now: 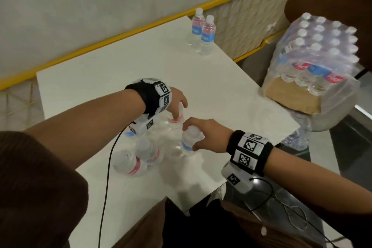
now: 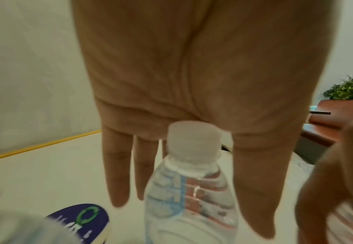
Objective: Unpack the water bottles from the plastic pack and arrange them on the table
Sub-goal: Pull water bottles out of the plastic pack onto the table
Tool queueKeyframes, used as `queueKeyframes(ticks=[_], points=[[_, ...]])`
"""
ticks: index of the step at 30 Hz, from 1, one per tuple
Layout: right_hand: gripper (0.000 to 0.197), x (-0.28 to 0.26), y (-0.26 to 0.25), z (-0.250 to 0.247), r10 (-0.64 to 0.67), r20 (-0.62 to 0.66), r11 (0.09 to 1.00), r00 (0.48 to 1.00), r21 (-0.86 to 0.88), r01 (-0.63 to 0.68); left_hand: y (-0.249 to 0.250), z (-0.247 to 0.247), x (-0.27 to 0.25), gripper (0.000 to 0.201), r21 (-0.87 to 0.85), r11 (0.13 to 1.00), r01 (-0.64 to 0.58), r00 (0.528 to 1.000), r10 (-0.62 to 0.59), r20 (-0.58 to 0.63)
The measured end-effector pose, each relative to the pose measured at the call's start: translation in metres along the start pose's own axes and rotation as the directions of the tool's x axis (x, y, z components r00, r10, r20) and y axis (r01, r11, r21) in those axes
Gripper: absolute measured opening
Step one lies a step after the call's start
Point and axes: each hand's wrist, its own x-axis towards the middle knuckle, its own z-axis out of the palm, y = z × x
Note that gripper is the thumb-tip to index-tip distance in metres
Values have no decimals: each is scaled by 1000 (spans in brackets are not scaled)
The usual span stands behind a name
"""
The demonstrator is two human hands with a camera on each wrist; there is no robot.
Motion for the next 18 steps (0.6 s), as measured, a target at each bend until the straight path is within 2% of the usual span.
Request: queueKeyframes(ticks=[5,11,15,18], points=[[55,4,-29,31,-93,101,994,991,-47,98,-14,7,-17,56,-6,1000,-30,999,30,-21],[60,6,-54,63,-166,111,986,980,-3,167,-10,16,-31,56,69,993,-99,987,89,133],[76,4,-58,68,-68,75,998,995,11,68,-7,19,-38,61,102,990,-95,990,83,115],[76,0,-53,66,26,134,1000,991,5,-27,-10,19,-41,57,121,990,-68,993,56,100]])
